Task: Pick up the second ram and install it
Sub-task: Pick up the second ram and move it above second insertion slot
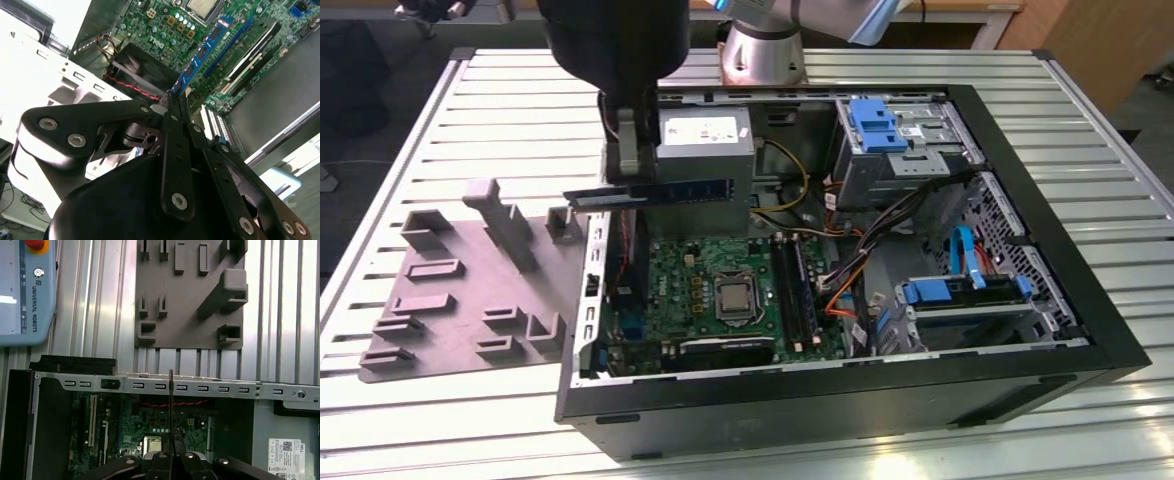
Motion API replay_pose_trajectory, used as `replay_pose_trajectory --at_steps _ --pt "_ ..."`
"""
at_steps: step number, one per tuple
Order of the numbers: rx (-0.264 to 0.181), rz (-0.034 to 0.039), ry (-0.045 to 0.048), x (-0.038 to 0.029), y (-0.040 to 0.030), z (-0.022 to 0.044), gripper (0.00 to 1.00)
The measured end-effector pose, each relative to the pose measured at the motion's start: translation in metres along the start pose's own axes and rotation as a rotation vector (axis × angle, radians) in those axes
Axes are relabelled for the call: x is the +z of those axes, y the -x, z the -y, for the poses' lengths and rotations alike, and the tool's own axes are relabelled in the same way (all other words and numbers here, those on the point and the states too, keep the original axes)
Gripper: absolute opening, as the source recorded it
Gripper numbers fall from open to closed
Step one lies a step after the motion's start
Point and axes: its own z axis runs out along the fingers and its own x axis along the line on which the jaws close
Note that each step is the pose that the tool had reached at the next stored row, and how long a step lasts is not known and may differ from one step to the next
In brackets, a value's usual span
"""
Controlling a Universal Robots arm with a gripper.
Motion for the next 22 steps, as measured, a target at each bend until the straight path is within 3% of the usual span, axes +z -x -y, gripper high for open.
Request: replay_pose_trajectory --at_steps 22 --pt "0.000 0.0000 0.0000 -0.0012 -0.0010 0.0210 0.12"
